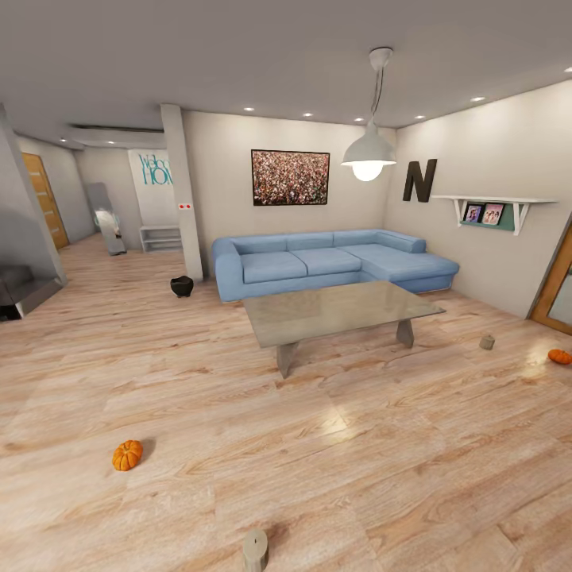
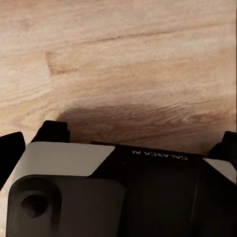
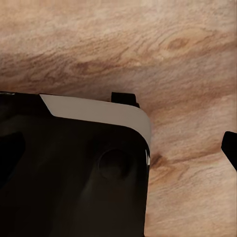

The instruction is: Place each of the two pumpkins and all three candles from the living room inside a cabinet in the living room (use any cabinet), then make sure every cabinet is closed, and position the cauldron so it is next to a table in the living room.

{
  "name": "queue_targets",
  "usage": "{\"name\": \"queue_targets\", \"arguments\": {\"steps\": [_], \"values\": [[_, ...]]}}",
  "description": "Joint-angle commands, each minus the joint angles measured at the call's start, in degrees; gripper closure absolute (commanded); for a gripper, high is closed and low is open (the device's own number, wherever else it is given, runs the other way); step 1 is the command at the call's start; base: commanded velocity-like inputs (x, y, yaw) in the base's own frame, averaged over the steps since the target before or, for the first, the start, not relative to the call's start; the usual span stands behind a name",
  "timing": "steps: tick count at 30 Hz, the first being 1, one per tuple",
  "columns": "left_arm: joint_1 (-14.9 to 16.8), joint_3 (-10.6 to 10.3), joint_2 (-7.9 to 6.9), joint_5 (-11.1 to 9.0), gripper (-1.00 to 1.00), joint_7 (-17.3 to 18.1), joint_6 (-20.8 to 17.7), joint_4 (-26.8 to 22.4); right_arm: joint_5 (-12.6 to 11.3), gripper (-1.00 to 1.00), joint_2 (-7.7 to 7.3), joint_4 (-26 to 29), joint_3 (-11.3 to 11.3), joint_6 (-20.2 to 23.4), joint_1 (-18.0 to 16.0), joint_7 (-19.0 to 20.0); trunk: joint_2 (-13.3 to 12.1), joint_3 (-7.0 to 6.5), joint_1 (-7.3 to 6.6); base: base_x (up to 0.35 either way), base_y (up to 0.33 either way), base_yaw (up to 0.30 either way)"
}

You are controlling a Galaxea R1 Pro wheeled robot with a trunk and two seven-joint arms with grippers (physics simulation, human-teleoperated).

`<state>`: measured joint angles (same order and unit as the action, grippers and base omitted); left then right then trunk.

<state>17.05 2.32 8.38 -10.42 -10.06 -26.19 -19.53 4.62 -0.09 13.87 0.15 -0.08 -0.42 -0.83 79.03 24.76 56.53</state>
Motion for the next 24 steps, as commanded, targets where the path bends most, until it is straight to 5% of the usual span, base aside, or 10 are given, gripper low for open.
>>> {"name": "queue_targets", "arguments": {"steps": [1,4,8,14,19,24], "values": [[0.41,0.23,0.19,-0.59,-1.00,-0.31,-0.30,-0.14,0.50,-1.00,0.00,0.04,0.03,-0.03,-0.02,-0.13,0.04,0.07,0.00,0.000,0.000,0.000],[2.08,0.07,0.82,-0.63,-1.00,-0.04,-0.44,-0.21,0.55,-1.00,0.04,1.35,0.09,0.12,-0.02,-0.28,0.04,0.07,0.00,0.000,0.000,0.000],[4.90,-0.84,1.53,-0.58,-1.00,-0.24,-4.31,-0.26,0.57,-1.00,0.08,10.27,0.09,4.44,-0.15,-0.35,0.04,0.07,0.00,0.000,0.000,0.000],[9.85,-1.05,1.62,-0.64,-1.00,-0.33,-10.92,-0.76,0.49,-1.00,0.14,22.61,0.08,22.77,-2.62,-0.24,0.04,0.07,0.00,0.000,0.000,0.000],[11.70,-1.11,1.62,-0.69,-1.00,-0.20,-12.17,-1.13,0.38,-1.00,0.11,26.75,0.05,34.53,-9.56,0.03,0.04,0.07,0.00,0.000,0.000,0.000],[14.82,-1.14,1.62,-0.69,-1.00,0.29,-12.48,-1.47,0.39,-1.00,0.09,26.73,0.03,37.69,-16.57,0.30,0.04,0.07,0.00,0.000,0.000,0.000]]}}
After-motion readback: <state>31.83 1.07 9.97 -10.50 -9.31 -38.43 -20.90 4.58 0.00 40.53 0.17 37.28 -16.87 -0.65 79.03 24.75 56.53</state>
